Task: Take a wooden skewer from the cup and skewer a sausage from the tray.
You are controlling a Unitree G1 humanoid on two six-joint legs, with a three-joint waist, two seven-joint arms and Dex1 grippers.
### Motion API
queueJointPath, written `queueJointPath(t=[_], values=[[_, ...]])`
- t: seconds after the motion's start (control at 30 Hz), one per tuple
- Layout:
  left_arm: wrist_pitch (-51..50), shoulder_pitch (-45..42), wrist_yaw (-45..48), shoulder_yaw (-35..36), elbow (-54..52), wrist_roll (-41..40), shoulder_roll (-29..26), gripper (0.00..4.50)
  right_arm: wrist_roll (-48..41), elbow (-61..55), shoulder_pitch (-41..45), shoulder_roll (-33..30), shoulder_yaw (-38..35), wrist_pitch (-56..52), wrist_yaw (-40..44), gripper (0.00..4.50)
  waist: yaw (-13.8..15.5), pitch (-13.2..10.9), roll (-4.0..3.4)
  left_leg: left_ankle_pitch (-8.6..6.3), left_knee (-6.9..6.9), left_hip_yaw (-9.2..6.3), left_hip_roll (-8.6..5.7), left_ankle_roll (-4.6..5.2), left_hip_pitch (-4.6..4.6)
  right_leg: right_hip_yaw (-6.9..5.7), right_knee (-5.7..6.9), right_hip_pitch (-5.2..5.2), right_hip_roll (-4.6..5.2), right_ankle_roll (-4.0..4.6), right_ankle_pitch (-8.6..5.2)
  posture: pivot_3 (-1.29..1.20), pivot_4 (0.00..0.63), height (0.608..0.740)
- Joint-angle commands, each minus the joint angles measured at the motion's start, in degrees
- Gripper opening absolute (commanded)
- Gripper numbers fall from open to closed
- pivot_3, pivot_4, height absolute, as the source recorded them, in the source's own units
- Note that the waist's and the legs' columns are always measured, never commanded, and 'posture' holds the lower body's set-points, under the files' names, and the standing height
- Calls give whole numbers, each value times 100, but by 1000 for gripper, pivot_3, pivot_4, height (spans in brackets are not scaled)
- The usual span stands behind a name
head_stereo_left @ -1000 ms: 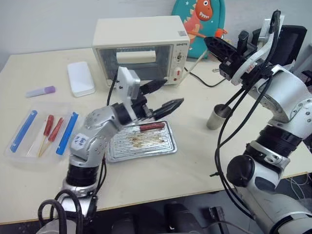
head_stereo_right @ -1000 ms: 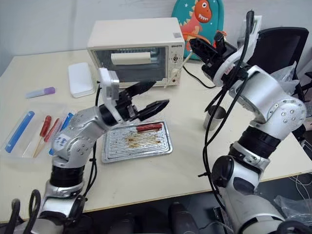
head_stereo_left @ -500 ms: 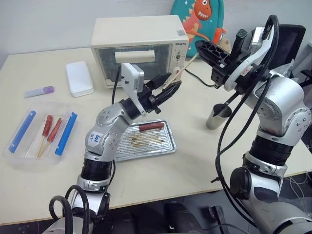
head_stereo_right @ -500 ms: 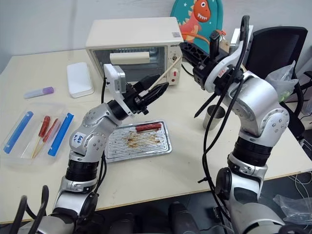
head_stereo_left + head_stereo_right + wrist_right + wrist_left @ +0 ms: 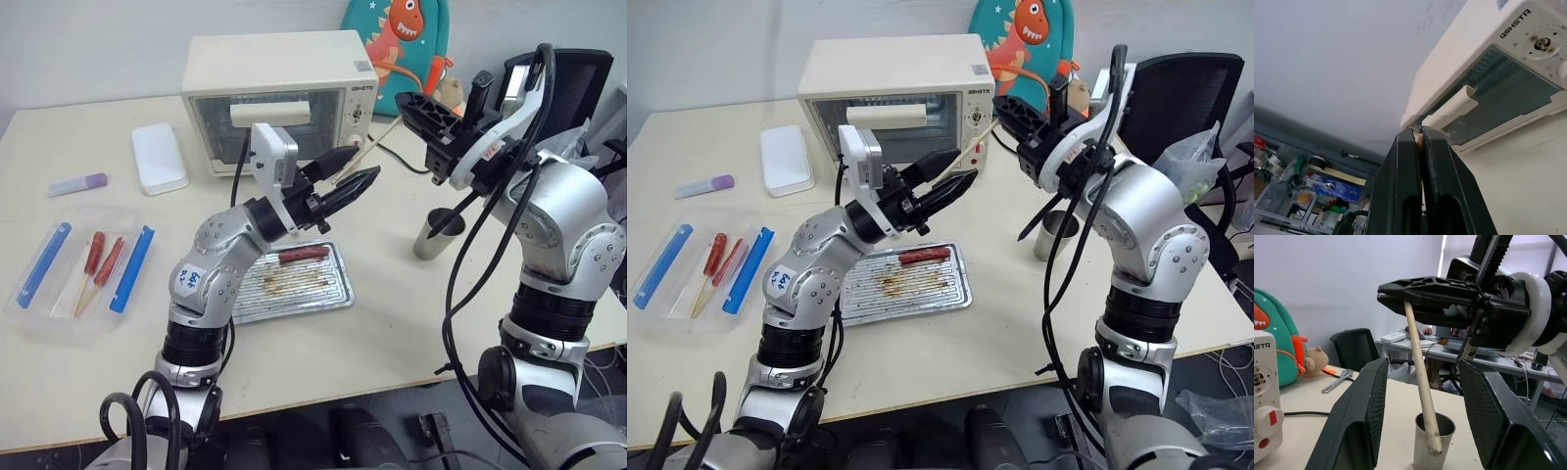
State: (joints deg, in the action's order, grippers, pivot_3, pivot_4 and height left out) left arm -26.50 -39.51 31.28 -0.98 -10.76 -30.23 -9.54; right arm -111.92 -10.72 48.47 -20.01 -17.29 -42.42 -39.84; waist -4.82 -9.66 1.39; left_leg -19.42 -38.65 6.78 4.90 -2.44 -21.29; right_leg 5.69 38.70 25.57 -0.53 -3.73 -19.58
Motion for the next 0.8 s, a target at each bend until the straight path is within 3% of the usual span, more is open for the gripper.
queueJointPath(t=[0.03,0.2,0.3,0.8], values=[[102,-59,-159,68,-219,-42,115,2400,-107,-267,20,-112,39,144,137,0,0,0,0,0,1,0,0,0,0,0,-1,0,0,0,0,0,150,740],[188,-26,-284,-16,-218,33,272,1504,-107,-291,19,-117,103,247,174,0,3,0,0,0,0,0,0,0,0,0,-1,0,0,0,0,0,150,740],[167,-40,-340,-61,-230,63,314,706,-107,-287,22,-120,125,286,191,0,3,0,0,0,0,0,0,0,-1,0,-2,0,0,0,0,0,150,740],[154,-89,-479,1,-251,36,395,706,-92,-260,-18,-228,209,361,255,0,5,0,0,0,0,0,0,0,-1,0,-2,0,0,0,0,0,150,740]])
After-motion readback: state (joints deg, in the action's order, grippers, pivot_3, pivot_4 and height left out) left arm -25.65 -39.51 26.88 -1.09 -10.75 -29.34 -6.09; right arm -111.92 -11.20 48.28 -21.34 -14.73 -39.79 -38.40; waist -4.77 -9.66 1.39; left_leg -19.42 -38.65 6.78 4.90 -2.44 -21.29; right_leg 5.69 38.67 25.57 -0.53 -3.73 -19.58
